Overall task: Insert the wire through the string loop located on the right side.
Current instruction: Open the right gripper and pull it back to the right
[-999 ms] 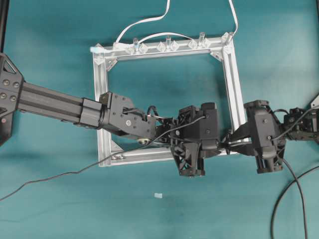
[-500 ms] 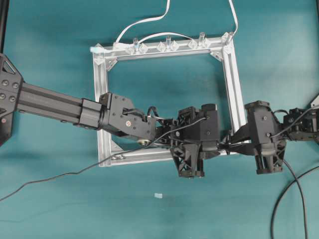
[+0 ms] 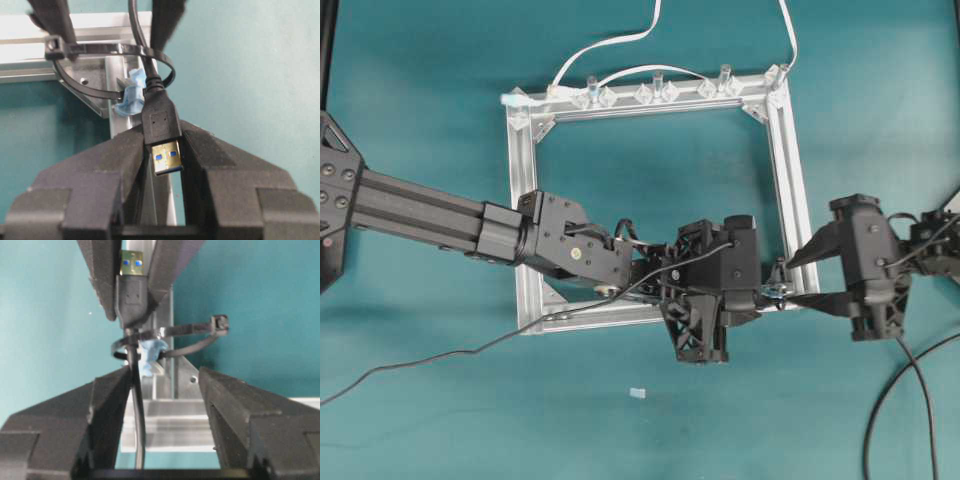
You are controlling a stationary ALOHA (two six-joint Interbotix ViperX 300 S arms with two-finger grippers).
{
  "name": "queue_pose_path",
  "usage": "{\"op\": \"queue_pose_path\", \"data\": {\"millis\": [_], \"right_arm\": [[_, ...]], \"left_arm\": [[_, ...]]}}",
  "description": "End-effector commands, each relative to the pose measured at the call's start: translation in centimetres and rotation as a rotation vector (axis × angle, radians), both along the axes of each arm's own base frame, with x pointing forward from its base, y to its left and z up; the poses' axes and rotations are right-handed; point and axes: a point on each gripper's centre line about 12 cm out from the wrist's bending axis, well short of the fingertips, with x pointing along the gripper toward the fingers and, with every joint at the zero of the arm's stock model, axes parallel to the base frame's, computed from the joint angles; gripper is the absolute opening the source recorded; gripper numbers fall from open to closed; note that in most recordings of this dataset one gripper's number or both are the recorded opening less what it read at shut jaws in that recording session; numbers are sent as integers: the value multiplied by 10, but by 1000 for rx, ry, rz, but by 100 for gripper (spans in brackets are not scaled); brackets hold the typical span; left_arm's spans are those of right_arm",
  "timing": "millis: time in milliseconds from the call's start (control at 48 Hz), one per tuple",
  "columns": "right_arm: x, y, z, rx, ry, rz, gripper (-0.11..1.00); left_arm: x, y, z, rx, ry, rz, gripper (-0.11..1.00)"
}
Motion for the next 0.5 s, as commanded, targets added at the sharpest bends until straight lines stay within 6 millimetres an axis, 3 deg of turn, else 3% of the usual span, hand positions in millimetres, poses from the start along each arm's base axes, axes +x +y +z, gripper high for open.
{"op": "queue_pose_path", "data": {"millis": [0, 250, 479], "right_arm": [[-3, -2, 9, 4, -41, -3, 65], [-22, -6, 9, 12, -64, -1, 65], [-27, -7, 10, 15, -70, 0, 64]], "left_arm": [[0, 0, 33, -6, -56, -1, 18], [-25, 4, 36, -1, -20, -1, 18], [-59, 8, 39, 2, 14, 0, 18]]}}
